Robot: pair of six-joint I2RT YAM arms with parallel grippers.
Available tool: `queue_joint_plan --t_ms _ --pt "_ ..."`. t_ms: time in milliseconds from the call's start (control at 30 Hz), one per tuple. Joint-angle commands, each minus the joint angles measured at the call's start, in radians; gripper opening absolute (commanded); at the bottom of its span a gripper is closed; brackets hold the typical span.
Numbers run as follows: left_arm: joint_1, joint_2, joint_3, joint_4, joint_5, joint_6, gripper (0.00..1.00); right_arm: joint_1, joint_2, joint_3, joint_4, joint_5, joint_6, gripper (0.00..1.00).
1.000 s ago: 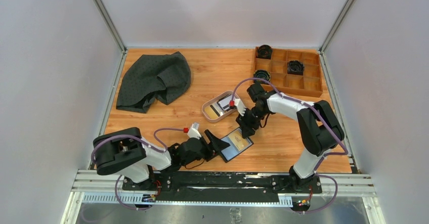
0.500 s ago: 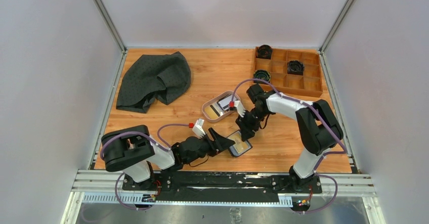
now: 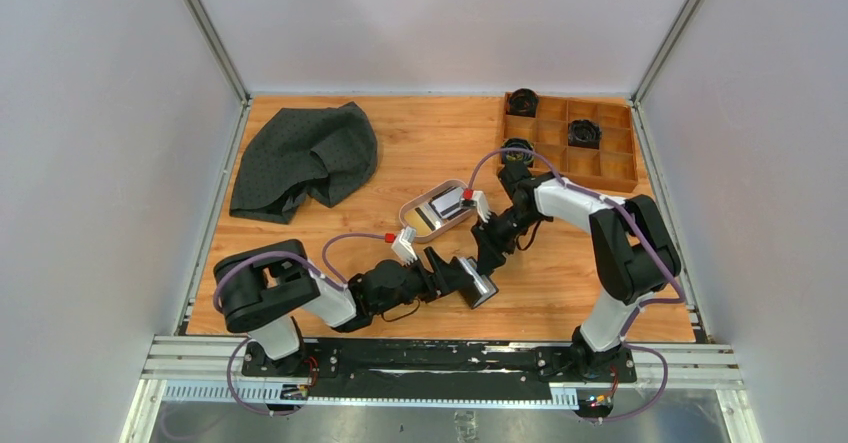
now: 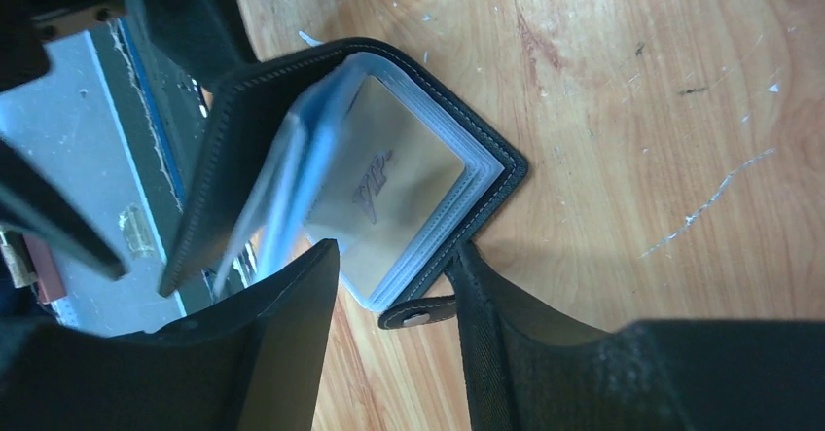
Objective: Put the credit cards into the card holder
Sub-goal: Close the card holder at the center of the board.
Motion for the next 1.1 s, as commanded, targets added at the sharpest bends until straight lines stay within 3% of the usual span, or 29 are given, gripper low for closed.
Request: queue_joint_plan --t_ms 0,233,333,467,800,1067 --pt "0.013 0.054 0.034 0.063 0.039 0.037 0.72 -0.038 0.011 0.024 -0.042 -0.076 0.018 0.51" --pt "0.022 0.026 0.043 -0.093 -0.027 0.034 0.61 -0.06 0.003 0.029 -0.043 -0.082 0.021 0.51" --pt "0.029 0.007 0.056 -0.182 -0.047 0.039 0.51 -0.061 -0.005 0.03 -0.04 -0.063 0.023 0.51" --pt "0.037 -0.009 0.096 -0.307 -0.057 0.063 0.47 -0.063 -0.027 0.027 -0.025 -0.011 0.034 0.49" --pt "0.055 0.034 0.195 -0.513 -0.059 0.098 0.47 -0.061 -0.106 0.009 -0.003 0.089 0.024 0.45" --pt "0.057 0.06 0.205 -0.554 -0.065 0.092 0.46 -0.035 -0.13 -0.009 -0.009 0.171 0.006 0.46"
